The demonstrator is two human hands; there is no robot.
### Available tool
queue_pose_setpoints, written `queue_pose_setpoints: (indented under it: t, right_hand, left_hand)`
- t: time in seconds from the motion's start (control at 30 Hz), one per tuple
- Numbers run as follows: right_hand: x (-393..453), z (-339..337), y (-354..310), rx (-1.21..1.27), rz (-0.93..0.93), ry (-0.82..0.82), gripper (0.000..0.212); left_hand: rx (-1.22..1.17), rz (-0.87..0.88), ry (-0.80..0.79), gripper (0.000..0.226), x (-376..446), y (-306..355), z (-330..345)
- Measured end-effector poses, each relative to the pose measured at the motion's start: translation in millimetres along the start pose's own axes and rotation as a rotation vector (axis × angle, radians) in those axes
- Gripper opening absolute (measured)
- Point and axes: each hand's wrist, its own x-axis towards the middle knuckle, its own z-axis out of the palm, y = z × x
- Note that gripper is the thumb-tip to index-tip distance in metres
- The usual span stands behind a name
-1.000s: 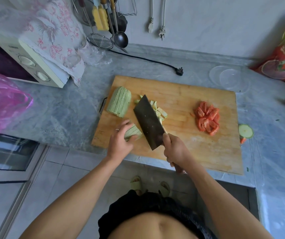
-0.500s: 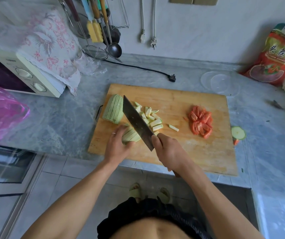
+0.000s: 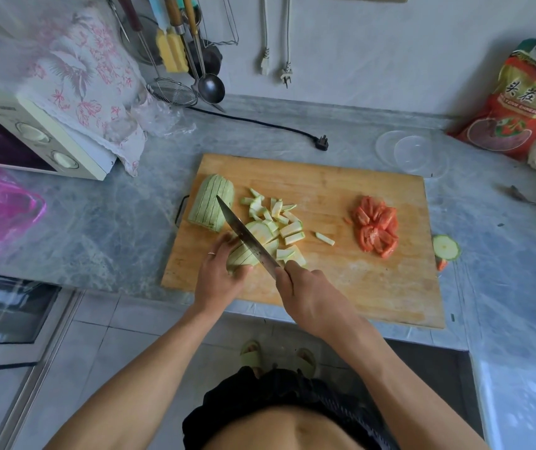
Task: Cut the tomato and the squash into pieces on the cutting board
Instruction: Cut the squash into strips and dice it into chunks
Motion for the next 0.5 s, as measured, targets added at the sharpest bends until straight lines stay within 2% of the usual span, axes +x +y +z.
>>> queue_pose_setpoints:
  t: [0.2, 0.3, 0.5]
  right_hand:
    - [16, -1, -1, -0.046, 0.159, -0.092, 0.034]
    - [19, 17, 3, 0.047, 0.12, -0.016, 0.034]
    - [17, 38, 7, 0.049, 0.193, -0.004, 0.036]
  left_hand:
    - [-0.001, -0.006, -0.001, 0.053, 2, 3, 0]
    - [-0.03, 0.058, -0.005, 0.049, 4, -1, 0]
    - [-0.034, 0.061, -0.018, 0.048, 2, -2, -1]
